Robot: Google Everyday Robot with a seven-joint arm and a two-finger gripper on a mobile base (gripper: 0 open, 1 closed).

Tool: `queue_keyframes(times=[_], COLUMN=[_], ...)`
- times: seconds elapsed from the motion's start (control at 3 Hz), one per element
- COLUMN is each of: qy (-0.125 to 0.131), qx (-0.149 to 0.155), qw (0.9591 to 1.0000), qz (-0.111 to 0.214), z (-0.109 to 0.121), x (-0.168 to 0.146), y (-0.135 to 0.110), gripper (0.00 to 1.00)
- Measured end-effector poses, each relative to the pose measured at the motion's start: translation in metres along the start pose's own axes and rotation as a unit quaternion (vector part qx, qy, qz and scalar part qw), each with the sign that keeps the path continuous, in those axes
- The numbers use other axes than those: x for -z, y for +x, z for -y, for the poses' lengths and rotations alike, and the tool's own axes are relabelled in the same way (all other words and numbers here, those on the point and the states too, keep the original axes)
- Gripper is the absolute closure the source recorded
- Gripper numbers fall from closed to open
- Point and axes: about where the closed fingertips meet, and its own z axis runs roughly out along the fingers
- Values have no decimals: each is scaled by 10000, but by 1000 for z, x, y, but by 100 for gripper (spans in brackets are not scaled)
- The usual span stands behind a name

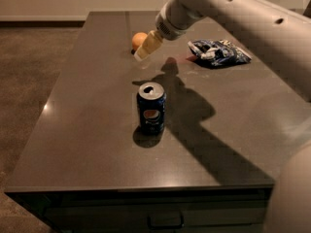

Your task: Move orange near pepsi can

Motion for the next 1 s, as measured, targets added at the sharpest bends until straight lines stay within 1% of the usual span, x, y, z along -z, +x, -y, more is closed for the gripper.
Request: queue_keyframes(times=[0.33, 0.67, 1.0], qy=[-109, -228, -359], qx=[-150, -326, -491], qw=[9997, 9989, 9978], qz=[-140, -233, -250], z=[0, 5, 8], x=[-39, -71, -94], y=[-12, -20, -27], gripper=[0, 0, 0])
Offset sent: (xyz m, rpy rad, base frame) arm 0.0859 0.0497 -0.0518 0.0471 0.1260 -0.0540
